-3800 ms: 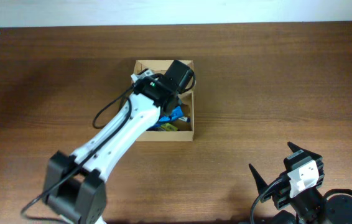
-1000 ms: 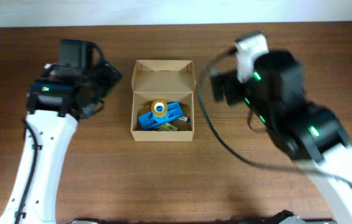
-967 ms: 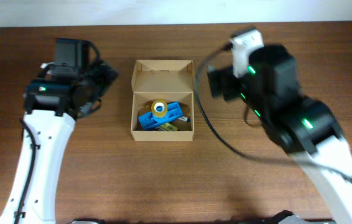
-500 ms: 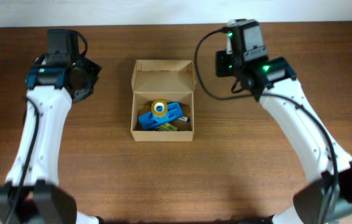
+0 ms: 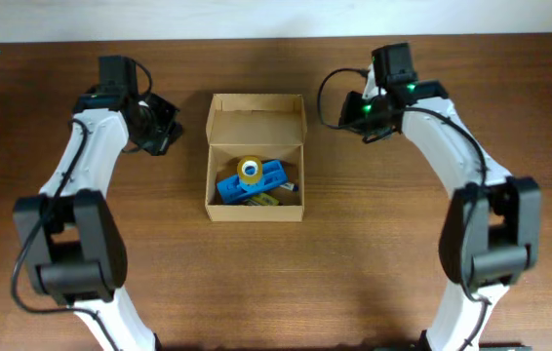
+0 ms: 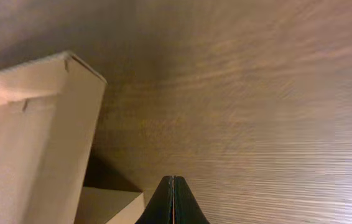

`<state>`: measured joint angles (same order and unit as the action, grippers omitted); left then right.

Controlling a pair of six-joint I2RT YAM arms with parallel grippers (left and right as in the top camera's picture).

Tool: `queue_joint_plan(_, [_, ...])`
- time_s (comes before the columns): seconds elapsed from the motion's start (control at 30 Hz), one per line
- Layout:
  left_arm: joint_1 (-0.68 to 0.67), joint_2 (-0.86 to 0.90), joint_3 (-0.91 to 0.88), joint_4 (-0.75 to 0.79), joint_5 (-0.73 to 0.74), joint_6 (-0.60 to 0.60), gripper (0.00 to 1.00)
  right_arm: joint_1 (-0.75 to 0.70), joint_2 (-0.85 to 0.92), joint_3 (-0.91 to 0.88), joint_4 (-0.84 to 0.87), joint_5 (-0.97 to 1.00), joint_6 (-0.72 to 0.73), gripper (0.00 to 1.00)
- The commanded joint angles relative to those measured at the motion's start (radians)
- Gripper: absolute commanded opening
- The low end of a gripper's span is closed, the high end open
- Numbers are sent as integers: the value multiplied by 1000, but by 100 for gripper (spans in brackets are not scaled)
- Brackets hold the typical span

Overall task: Pack container
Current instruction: 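Raise both grippers to the box lid's side edges, then push the lid flap down over the box with both grippers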

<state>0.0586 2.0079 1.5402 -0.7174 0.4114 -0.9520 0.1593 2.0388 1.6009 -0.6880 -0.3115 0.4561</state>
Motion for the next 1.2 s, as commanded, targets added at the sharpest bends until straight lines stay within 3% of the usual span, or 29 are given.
queue_joint_plan(0.0, [5,55,14,6,134,15,2,-3,46,17,21,-134,54,4])
queue_joint_plan(0.33, [-10,154,14,81,274,14,2,0,140,17,76,-240,120,4])
queue_joint_plan(0.77, [-58,172,14,137,285,16,2,43,197,17,222,-310,150,4])
queue_joint_plan(0.93, [-55,172,15,173,320,49,2,43,197,17,278,-357,88,4])
queue_joint_plan(1.17, [-55,172,15,179,356,192,2,42,193,17,311,-413,-37,4])
